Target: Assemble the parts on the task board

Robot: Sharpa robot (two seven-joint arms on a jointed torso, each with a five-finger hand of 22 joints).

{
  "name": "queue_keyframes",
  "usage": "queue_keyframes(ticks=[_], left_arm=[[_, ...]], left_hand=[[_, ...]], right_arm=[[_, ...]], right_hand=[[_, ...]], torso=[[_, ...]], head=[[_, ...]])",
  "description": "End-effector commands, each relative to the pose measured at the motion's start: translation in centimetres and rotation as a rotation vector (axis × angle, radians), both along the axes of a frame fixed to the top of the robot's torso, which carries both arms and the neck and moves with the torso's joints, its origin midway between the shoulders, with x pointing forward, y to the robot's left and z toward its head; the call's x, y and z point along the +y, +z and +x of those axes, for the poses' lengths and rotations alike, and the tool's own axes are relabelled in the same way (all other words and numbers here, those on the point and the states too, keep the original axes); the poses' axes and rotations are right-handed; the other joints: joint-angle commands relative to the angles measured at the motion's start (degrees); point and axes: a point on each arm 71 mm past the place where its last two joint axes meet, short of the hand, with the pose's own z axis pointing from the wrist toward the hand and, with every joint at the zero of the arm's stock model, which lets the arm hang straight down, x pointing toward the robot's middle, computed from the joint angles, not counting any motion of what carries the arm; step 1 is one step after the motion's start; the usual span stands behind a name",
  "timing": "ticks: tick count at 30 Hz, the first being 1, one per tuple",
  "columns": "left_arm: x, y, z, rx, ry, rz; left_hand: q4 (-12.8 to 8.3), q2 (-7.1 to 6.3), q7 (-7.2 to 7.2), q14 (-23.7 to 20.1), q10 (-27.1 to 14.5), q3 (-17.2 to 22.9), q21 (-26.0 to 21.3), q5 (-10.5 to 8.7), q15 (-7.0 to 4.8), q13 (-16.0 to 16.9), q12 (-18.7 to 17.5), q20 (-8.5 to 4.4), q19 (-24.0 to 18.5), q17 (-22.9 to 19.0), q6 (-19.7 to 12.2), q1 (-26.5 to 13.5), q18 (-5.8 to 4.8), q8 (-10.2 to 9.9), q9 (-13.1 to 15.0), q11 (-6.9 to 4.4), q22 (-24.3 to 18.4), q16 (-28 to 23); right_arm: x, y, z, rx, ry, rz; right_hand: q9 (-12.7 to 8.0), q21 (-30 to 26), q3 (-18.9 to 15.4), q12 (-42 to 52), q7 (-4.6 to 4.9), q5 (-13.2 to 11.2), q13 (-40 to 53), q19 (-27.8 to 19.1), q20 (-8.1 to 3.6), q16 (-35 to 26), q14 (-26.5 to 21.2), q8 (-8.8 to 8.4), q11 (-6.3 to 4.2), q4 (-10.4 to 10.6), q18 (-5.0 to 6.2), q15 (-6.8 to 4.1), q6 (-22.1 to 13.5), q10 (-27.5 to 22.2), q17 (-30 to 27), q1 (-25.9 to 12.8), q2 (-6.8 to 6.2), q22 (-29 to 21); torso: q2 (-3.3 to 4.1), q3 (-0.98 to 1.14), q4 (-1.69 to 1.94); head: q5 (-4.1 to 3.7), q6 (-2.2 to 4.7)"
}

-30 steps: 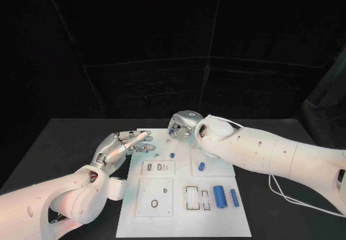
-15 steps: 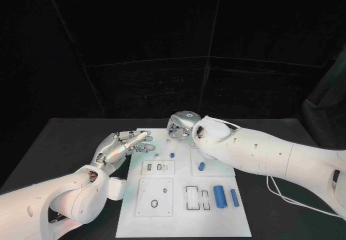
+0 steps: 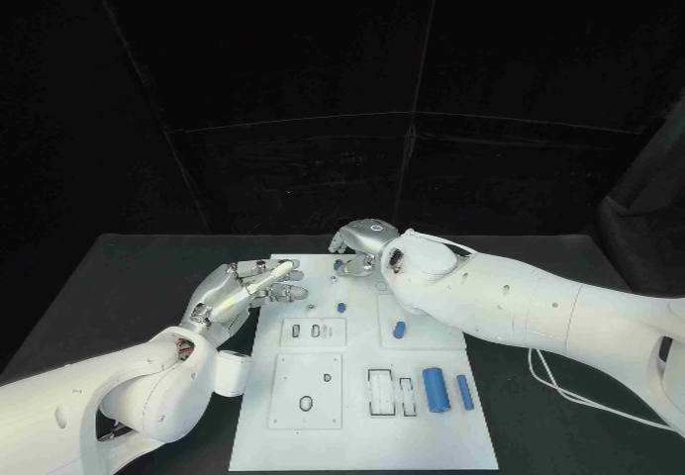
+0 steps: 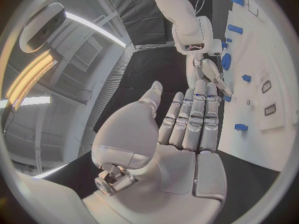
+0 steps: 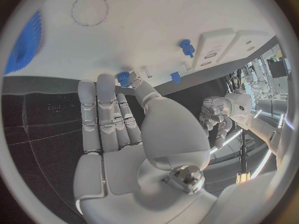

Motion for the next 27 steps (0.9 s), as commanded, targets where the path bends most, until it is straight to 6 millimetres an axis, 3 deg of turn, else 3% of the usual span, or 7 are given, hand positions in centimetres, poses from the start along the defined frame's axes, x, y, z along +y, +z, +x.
queue_keyframes(ticks=[1,7,11,16,21,24,27], left_arm=[[-0.1,0.1,0.0,-0.001,-0.012,-0.005],[0.1,0.1,0.0,0.000,-0.012,-0.004],[0.2,0.1,0.0,-0.001,-0.012,-0.004],[0.3,0.1,0.1,-0.001,-0.010,-0.004],[0.4,0.1,0.1,-0.001,-0.009,-0.003],[0.4,0.0,0.2,0.000,-0.010,-0.003],[0.4,0.0,0.2,0.000,-0.011,-0.003]], left_hand=[[-0.33,0.30,1.10,-0.19,-0.42,-0.09,-0.29,0.34,0.02,-0.02,-0.22,0.20,-0.05,0.08,-0.43,0.01,0.76,-0.20,0.02,-0.12,-0.07,-0.19],[-0.33,0.30,1.10,-0.21,-0.43,-0.10,-0.32,0.34,0.02,-0.02,-0.21,0.20,-0.06,0.08,-0.43,0.00,0.76,-0.19,0.02,-0.11,-0.10,-0.24],[-0.36,0.34,1.09,-0.23,-0.44,-0.07,-0.35,0.35,0.03,-0.02,-0.21,0.21,-0.07,0.09,-0.44,0.03,0.76,-0.19,0.03,-0.11,-0.12,-0.27],[-0.38,0.36,1.08,-0.23,-0.43,-0.05,-0.36,0.35,0.03,-0.02,-0.20,0.21,-0.08,0.09,-0.44,0.07,0.76,-0.19,0.03,-0.12,-0.13,-0.29],[-0.38,0.36,1.08,-0.23,-0.43,-0.05,-0.36,0.35,0.03,-0.02,-0.20,0.21,-0.08,0.09,-0.44,0.07,0.76,-0.19,0.03,-0.12,-0.13,-0.29],[-0.38,0.36,1.08,-0.23,-0.43,-0.05,-0.36,0.35,0.03,-0.02,-0.20,0.21,-0.08,0.09,-0.44,0.07,0.76,-0.19,0.03,-0.12,-0.13,-0.29],[-0.38,0.36,1.08,-0.23,-0.43,-0.05,-0.36,0.35,0.03,-0.02,-0.20,0.21,-0.08,0.09,-0.44,0.07,0.76,-0.19,0.03,-0.12,-0.13,-0.29]], right_arm=[[-0.2,0.4,-0.1,-0.024,0.004,0.021],[-1.8,1.0,-0.8,-0.048,-0.003,0.090],[-4.1,1.3,-1.8,-0.014,-0.037,0.144],[-8.5,1.2,-3.2,0.114,-0.140,0.156],[-11.4,0.8,-3.7,0.206,-0.220,0.147],[-12.6,0.6,-3.7,0.234,-0.261,0.128],[-13.4,0.5,-3.7,0.246,-0.288,0.102]], right_hand=[[0.09,-0.25,-0.14,0.56,0.07,0.47,0.10,-0.12,0.02,-0.39,0.01,-0.03,0.03,0.55,0.72,0.05,-0.35,-0.38,-0.20,0.24,-0.54,-0.08],[0.44,1.35,-0.49,2.86,-0.06,2.31,0.44,3.07,-0.24,0.83,1.91,0.67,-0.40,2.46,0.12,-0.30,2.34,3.03,0.93,0.87,-0.47,2.96],[0.72,4.73,-0.68,6.75,-1.08,3.39,1.56,7.35,-1.00,6.63,4.35,1.60,-2.04,4.64,-0.88,-1.41,5.07,11.13,8.02,-0.73,-0.28,8.70],[0.48,8.69,-4.52,14.69,-2.84,4.13,6.49,12.01,-3.15,14.30,6.33,1.64,-4.61,9.24,-2.22,-3.57,6.27,24.09,17.84,-4.87,-4.50,15.59],[0.29,11.37,-11.25,25.38,-2.23,8.07,18.03,14.36,-3.24,23.92,7.18,0.99,-4.69,17.39,-3.14,-3.68,3.53,21.68,30.88,-2.63,-7.08,20.03],[0.40,12.24,-14.69,32.16,-1.92,9.00,26.30,14.71,-2.85,26.23,6.93,1.37,-4.15,23.13,-3.24,-3.07,2.35,17.18,33.99,1.39,-7.32,21.38],[0.36,12.61,-15.58,34.88,-1.79,9.21,29.98,14.88,-2.64,27.00,6.94,1.57,-3.86,26.22,-3.30,-2.84,1.66,15.95,35.23,3.33,-7.58,22.05]], torso=[[0.01,0.00,0.06],[0.00,-0.03,-0.04],[-0.01,0.04,-0.22],[-0.01,0.20,-0.79],[0.07,0.41,-0.99],[0.04,0.32,-0.90],[0.07,0.31,-0.84]], head=[[-0.07,-0.04],[-0.13,0.01],[-0.03,0.17],[-0.07,0.37],[-0.04,0.51],[-0.21,0.52],[-0.22,0.50]])
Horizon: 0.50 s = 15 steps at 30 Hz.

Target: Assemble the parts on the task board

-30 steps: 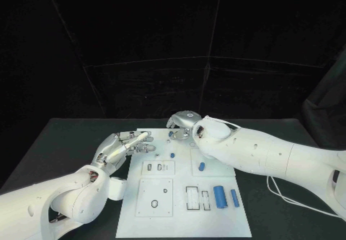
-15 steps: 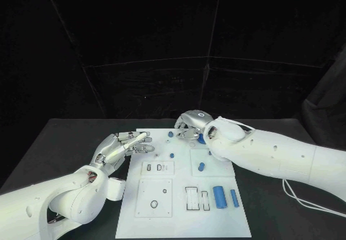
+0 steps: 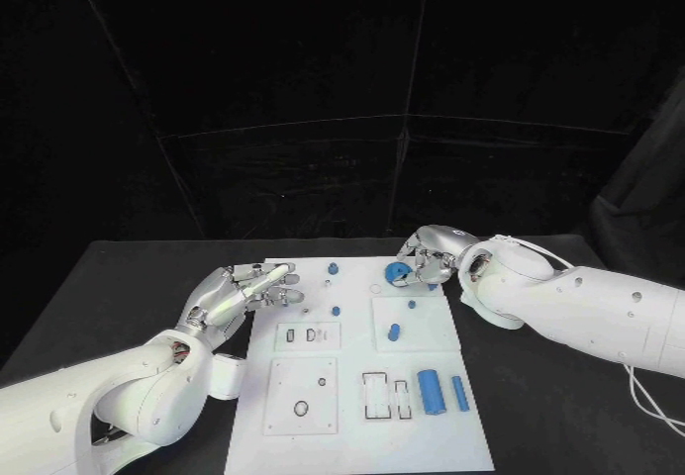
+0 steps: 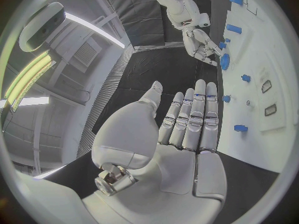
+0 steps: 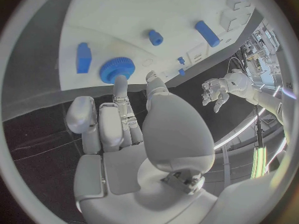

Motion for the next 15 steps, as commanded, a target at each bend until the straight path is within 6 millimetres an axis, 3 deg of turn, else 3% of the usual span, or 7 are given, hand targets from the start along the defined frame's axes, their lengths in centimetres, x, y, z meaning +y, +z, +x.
queue_keyframes(ticks=[1,5,9,15], left_arm=[[-0.13,0.13,0.01,-0.006,-0.017,-0.009],[-0.13,0.10,0.06,-0.005,-0.017,-0.009],[-0.14,0.07,0.10,-0.004,-0.019,-0.009],[-0.13,0.03,0.15,-0.002,-0.019,-0.009]], left_hand=[[-0.38,0.36,1.08,-0.23,-0.43,-0.05,-0.36,0.35,0.03,-0.02,-0.20,0.21,-0.08,0.10,-0.44,0.07,0.77,-0.19,0.03,-0.12,-0.08,-0.30],[-0.38,0.36,1.08,-0.23,-0.43,-0.05,-0.36,0.35,0.03,-0.02,-0.20,0.21,-0.08,0.10,-0.44,0.07,0.77,-0.19,0.03,-0.12,-0.08,-0.30],[-0.38,0.36,1.08,-0.23,-0.43,-0.05,-0.36,0.35,0.03,-0.02,-0.20,0.21,-0.08,0.10,-0.44,0.07,0.77,-0.19,0.03,-0.12,-0.08,-0.30],[-0.38,0.36,1.08,-0.23,-0.43,-0.05,-0.36,0.35,0.03,-0.02,-0.20,0.21,-0.08,0.10,-0.44,0.07,0.77,-0.19,0.03,-0.12,-0.08,-0.30]], right_arm=[[-0.54,-0.52,0.13,0.090,-0.056,-0.024],[-0.82,-0.61,0.43,0.089,-0.076,-0.031],[-0.70,-0.57,0.80,0.070,-0.093,-0.031],[-0.31,-0.59,1.05,0.060,-0.093,-0.037]], right_hand=[[0.00,0.55,-0.93,2.50,0.07,0.43,3.43,0.28,0.15,0.62,1.54,0.45,0.27,3.07,-0.89,0.71,-0.79,-1.14,0.97,1.79,-0.38,0.53],[0.00,0.71,-1.01,4.01,0.13,1.23,5.53,0.33,0.34,0.91,1.55,0.63,0.36,4.34,-1.00,0.60,-1.09,-1.38,1.44,2.82,0.18,0.78],[0.02,1.00,-0.82,5.42,0.11,2.79,7.40,0.60,0.35,1.34,1.66,0.87,0.34,4.34,-1.08,0.59,-1.17,-1.41,2.13,3.35,1.73,1.30],[0.09,1.57,-1.16,9.55,-0.01,3.69,12.00,1.25,0.33,2.29,1.93,1.33,0.23,4.26,-1.28,0.54,-0.85,0.05,3.68,3.50,2.75,2.41]], torso=[[0.09,-0.03,0.02],[0.10,0.00,-0.07],[0.09,-0.06,-0.05],[0.08,-0.10,0.10]], head=[[-0.10,-0.05],[-0.17,0.00],[-0.32,0.00],[-0.39,-0.16]])
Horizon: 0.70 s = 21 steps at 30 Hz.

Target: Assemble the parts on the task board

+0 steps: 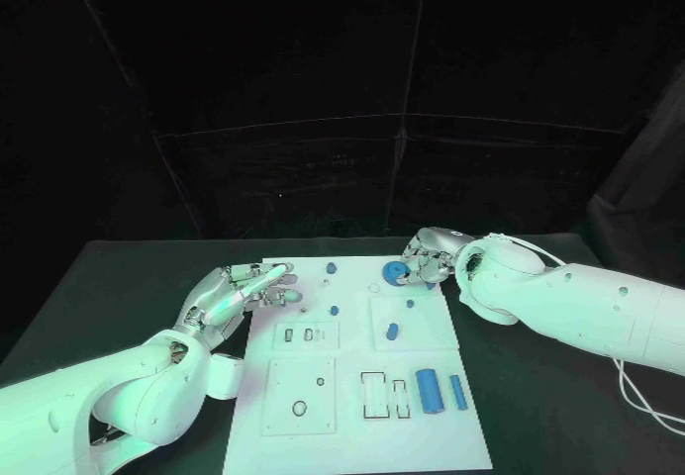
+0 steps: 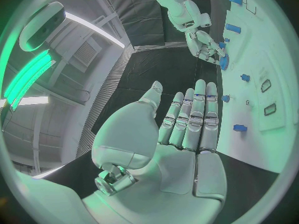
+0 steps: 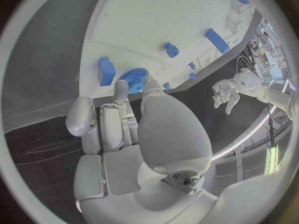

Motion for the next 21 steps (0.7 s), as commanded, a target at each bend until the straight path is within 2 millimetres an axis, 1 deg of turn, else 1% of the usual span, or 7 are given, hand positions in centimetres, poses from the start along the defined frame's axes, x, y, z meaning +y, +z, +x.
queue_keyframes(ticks=[1,8,11,13,17,21], left_arm=[[-0.1,0.1,0.0,-0.004,-0.016,-0.008],[-0.1,0.1,0.0,-0.001,-0.017,-0.007],[-0.1,0.1,0.0,-0.001,-0.016,-0.007],[-0.1,0.1,0.0,-0.001,-0.015,-0.006],[0.0,0.1,0.1,-0.001,-0.015,-0.006],[0.0,0.1,0.1,-0.001,-0.015,-0.006]], left_hand=[[-0.38,0.36,1.08,-0.24,-0.43,-0.05,-0.36,0.35,0.03,-0.02,-0.20,0.21,-0.08,0.05,-0.44,0.06,0.77,-0.19,0.03,-0.12,-0.09,-0.30],[-0.47,0.45,1.04,-0.23,-0.40,0.03,-0.41,0.35,0.02,-0.01,-0.17,0.22,-0.08,0.07,-0.42,0.18,0.79,-0.16,0.04,-0.14,-0.14,-0.38],[-0.72,0.47,1.01,-0.19,-0.40,0.15,-0.45,0.35,0.00,-0.01,-0.15,0.22,-0.05,0.11,-0.42,0.48,0.80,-0.14,0.04,-0.17,-0.20,-0.45],[-0.83,0.46,1.00,-0.17,-0.39,0.19,-0.47,0.35,-0.01,-0.01,-0.14,0.22,-0.03,0.12,-0.42,0.60,0.81,-0.14,0.04,-0.18,-0.22,-0.48],[-0.93,0.46,0.99,-0.15,-0.38,0.22,-0.48,0.35,-0.01,-0.01,-0.12,0.22,-0.02,0.13,-0.41,0.69,0.81,-0.13,0.05,-0.19,-0.24,-0.51],[-1.00,0.45,0.98,-0.14,-0.38,0.25,-0.49,0.35,-0.02,-0.01,-0.11,0.21,0.00,0.14,-0.41,0.77,0.81,-0.12,0.05,-0.19,-0.26,-0.54]], right_arm=[[0.0,0.1,0.1,-0.002,-0.016,-0.014],[0.5,0.1,0.2,-0.008,-0.006,-0.013],[0.8,0.2,0.1,-0.025,0.008,-0.039],[0.9,0.2,0.1,-0.033,0.015,-0.053],[1.3,0.4,0.0,-0.065,0.036,-0.095],[1.7,0.5,-0.1,-0.086,0.049,-0.117]], right_hand=[[0.10,0.50,-0.38,3.57,-0.18,0.32,3.84,0.65,0.06,0.95,2.08,0.50,-0.19,0.02,-0.45,0.11,-0.01,1.89,1.32,0.16,0.97,0.63],[0.05,1.51,-1.64,14.83,-0.31,0.80,15.90,1.68,0.03,3.82,2.81,1.12,-0.26,-0.23,-0.80,0.10,0.41,5.68,6.17,0.55,1.98,2.58],[0.02,1.96,-2.24,19.09,-0.36,0.66,20.46,2.15,0.06,4.80,3.04,1.26,-0.26,-0.45,-0.96,0.13,0.45,7.13,7.86,0.92,1.92,3.48],[0.02,2.37,-2.71,22.49,-0.44,0.05,24.09,2.62,0.07,5.73,3.28,1.44,-0.32,-0.73,-1.12,0.12,0.61,8.33,9.51,1.34,1.79,4.34],[0.02,2.78,-3.06,24.80,-0.53,-0.41,26.60,3.07,0.08,6.43,3.46,1.61,-0.34,-1.09,-1.28,0.12,0.79,9.07,10.76,1.86,1.77,5.19],[0.01,2.90,-3.15,25.22,-0.55,-0.47,27.08,3.23,0.09,6.66,3.52,1.63,-0.35,-1.20,-1.33,0.12,0.81,9.18,11.19,2.00,1.73,5.47]], torso=[[-0.01,-0.05,0.11],[-0.01,-0.03,0.04],[0.01,-0.04,0.06],[0.00,-0.04,0.06],[0.03,-0.03,0.06],[0.03,-0.02,0.06]], head=[[0.03,-0.14],[0.04,-0.18],[0.01,-0.11],[-0.03,-0.12],[-0.05,-0.16],[-0.06,-0.20]])
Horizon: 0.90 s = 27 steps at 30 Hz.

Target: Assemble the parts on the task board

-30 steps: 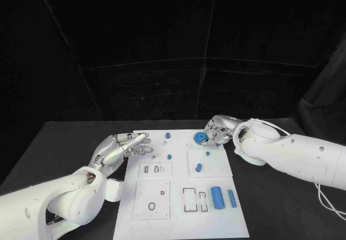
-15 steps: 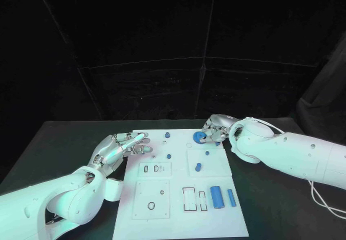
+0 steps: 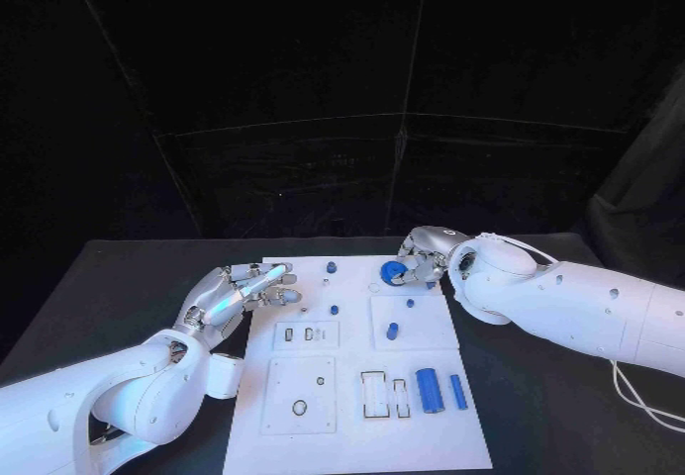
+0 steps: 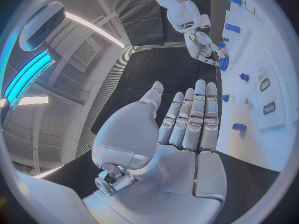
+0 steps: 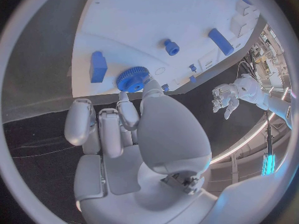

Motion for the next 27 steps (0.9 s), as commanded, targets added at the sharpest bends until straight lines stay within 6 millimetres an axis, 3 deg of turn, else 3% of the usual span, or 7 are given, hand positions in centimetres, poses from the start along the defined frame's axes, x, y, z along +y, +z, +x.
queue_keyframes(ticks=[1,15,22,27], left_arm=[[-0.13,0.14,0.00,-0.005,-0.014,-0.008],[-0.14,0.10,0.04,-0.002,-0.016,-0.007],[-0.14,0.08,0.05,-0.001,-0.017,-0.007],[-0.15,0.07,0.05,0.000,-0.019,-0.008]], left_hand=[[-0.36,0.15,0.98,-0.14,-0.38,-0.06,-0.26,0.35,-0.02,0.00,-0.11,0.21,0.00,0.09,-0.41,0.46,0.81,-0.12,0.05,-0.19,-0.05,-0.26],[-0.51,0.19,0.97,-0.12,-0.37,0.02,-0.29,0.35,-0.02,0.00,-0.10,0.21,0.02,0.11,-0.40,0.63,0.81,-0.10,0.05,-0.20,-0.08,-0.31],[-0.51,0.19,0.97,-0.12,-0.37,0.02,-0.29,0.35,-0.02,0.00,-0.10,0.21,0.02,0.11,-0.40,0.63,0.81,-0.10,0.05,-0.20,-0.08,-0.31],[-0.59,0.25,0.97,-0.11,-0.36,0.09,-0.30,0.35,-0.03,0.00,-0.09,0.21,0.03,0.12,-0.39,0.74,0.82,-0.09,0.05,-0.21,-0.10,-0.34]], right_arm=[[0.43,0.34,-0.07,-0.047,0.023,-0.061],[1.05,0.30,-0.11,-0.050,0.045,-0.087],[1.05,-0.07,0.01,-0.011,0.048,-0.111],[0.97,-0.21,0.08,0.004,0.049,-0.119]], right_hand=[[-0.05,0.19,-0.30,0.34,-0.14,-0.19,0.16,0.40,-0.13,0.31,3.52,0.15,0.04,-0.05,-0.43,0.12,0.39,0.39,2.25,0.52,0.04,0.07],[-0.07,0.40,-0.33,0.74,-0.22,-0.20,0.69,0.62,-0.13,0.81,3.67,0.15,-0.01,-0.25,-0.51,0.11,0.37,0.37,3.18,0.88,0.27,0.51],[0.08,0.69,0.04,1.77,-0.51,-0.11,2.00,0.86,-0.25,1.12,3.70,0.77,-0.26,-0.97,-0.60,-0.06,1.70,0.66,3.75,1.96,1.44,1.09],[0.15,0.93,1.05,2.49,-0.73,-2.25,2.99,1.08,-0.41,1.28,3.72,1.26,-0.48,-1.42,-0.68,-0.24,3.33,0.98,4.10,2.68,2.86,1.58]], torso=[[0.01,0.00,-0.01],[0.03,-0.01,0.00],[0.03,0.01,0.01],[0.02,0.01,0.01]], head=[[-0.06,-0.11],[-0.07,-0.26],[-0.09,-0.42],[-0.09,-0.50]])
